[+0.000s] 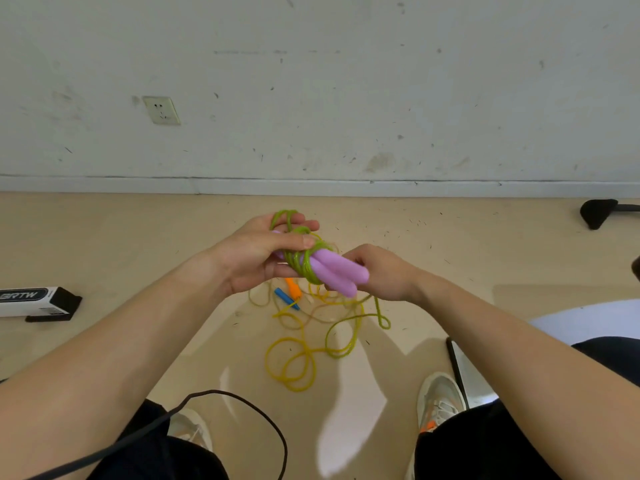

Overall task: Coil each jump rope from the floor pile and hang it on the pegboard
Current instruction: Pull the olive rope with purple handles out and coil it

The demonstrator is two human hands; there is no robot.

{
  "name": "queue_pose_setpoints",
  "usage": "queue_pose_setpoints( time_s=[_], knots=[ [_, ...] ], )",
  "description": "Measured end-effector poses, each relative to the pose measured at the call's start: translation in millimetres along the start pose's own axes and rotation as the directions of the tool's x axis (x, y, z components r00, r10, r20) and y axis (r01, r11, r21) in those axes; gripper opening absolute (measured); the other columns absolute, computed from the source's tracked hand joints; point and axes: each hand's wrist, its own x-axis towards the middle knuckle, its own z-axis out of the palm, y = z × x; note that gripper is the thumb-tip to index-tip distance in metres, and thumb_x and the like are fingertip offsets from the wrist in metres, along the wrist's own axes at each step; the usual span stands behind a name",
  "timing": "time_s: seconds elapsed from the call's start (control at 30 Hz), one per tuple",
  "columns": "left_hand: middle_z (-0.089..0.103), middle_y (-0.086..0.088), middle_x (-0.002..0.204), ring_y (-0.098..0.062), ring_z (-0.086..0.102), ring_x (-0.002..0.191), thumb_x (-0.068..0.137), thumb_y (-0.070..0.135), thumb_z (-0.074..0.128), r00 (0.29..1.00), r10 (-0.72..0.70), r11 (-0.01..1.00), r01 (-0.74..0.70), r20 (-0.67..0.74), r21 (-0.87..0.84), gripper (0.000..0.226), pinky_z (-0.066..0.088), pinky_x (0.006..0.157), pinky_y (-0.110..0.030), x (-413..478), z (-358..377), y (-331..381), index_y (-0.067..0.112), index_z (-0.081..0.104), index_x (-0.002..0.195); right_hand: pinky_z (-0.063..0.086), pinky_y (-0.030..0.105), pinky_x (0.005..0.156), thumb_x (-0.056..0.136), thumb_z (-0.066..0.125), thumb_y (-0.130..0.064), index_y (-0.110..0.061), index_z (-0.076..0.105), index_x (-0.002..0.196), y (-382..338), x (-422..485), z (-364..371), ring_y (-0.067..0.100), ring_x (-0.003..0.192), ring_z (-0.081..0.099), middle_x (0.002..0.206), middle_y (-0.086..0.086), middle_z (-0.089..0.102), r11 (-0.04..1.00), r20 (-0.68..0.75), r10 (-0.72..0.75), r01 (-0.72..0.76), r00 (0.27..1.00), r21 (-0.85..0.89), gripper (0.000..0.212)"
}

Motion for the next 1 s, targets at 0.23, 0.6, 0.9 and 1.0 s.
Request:
queue_pose_setpoints(
  time_s=[0.23,0.6,0.9,1.0],
  knots=[
    [0.068,0.006,0.121,-0.007,0.068,0.095,0.072,0.001,0.085,0.994,0.069,0.873,-0.101,0.084,0.476,0.060,0.056,0.057,-0.032,2.6,-8.4,-5.2,0.013,0.051,0.120,0.027,0.022,0.046,0.093,0.068,-0.019,-0.009,0.073,0.082,-4.8,-6.6,-18.3,0.008,0.048,0.033,0.057,-0.005,0.042,0.957,0.161,0.059,-0.102,0.985,0.272,0.016],
    [0.063,0.012,0.115,-0.009,0.062,0.102,0.068,0.007,0.086,0.826,0.546,0.611,-0.281,-0.137,0.740,0.061,0.051,0.093,-0.032,16.7,-9.3,-10.3,0.018,0.051,0.116,0.053,0.036,0.069,0.102,0.046,-0.023,-0.009,0.066,0.102,-45.0,-12.3,8.7,0.022,0.058,0.060,0.082,0.011,0.070,0.474,0.094,0.260,-0.212,0.961,0.855,0.024],
    [0.062,0.014,0.118,-0.021,0.068,0.102,0.059,0.033,0.083,0.719,0.573,0.791,-0.360,-0.393,0.494,0.065,0.056,0.090,-0.049,24.4,11.1,-29.4,0.027,0.048,0.114,0.044,0.024,0.046,0.102,0.053,-0.021,-0.007,0.064,0.094,-56.7,-10.7,30.1,0.017,0.050,0.053,0.074,0.006,0.067,0.381,-0.074,0.351,-0.070,0.933,0.922,0.020],
    [0.061,0.015,0.118,-0.013,0.064,0.110,0.064,0.023,0.087,0.750,0.472,0.877,-0.347,-0.464,0.331,0.067,0.058,0.089,-0.048,23.9,16.7,-30.8,0.022,0.049,0.118,0.033,0.023,0.043,0.102,0.054,-0.026,-0.011,0.060,0.091,-54.2,-8.6,31.1,0.015,0.046,0.043,0.070,0.004,0.060,0.489,-0.103,0.322,-0.072,0.941,0.869,0.019]
  ],
)
